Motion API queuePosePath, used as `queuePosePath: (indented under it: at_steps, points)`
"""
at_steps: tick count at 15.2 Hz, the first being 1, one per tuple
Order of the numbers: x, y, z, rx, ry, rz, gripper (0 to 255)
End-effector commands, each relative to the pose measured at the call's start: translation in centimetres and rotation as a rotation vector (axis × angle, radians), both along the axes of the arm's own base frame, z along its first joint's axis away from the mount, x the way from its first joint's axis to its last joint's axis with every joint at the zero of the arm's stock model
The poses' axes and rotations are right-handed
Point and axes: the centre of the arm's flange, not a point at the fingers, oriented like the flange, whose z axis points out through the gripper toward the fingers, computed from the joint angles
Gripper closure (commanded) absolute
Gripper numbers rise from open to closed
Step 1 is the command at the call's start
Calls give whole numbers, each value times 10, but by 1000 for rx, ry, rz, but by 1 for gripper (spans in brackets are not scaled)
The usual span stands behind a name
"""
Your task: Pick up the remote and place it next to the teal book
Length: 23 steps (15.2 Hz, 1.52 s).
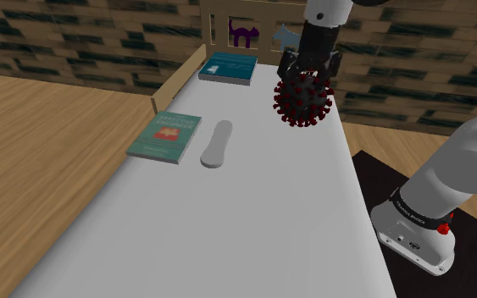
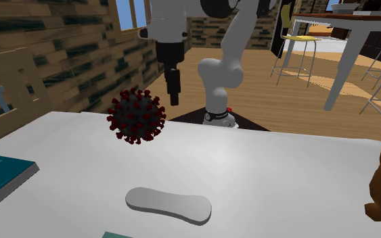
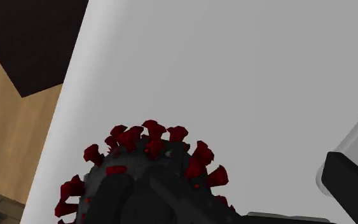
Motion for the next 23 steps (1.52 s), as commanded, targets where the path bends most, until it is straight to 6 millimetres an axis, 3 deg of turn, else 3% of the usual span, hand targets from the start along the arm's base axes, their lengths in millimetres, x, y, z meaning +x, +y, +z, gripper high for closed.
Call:
queuePosePath:
  at_steps: [1, 19, 23]
  points:
    - [12, 19, -15, 1, 2, -36, 0]
    - [141, 176, -140, -2, 25, -331, 0]
    - [141, 177, -161, -2, 25, -331, 0]
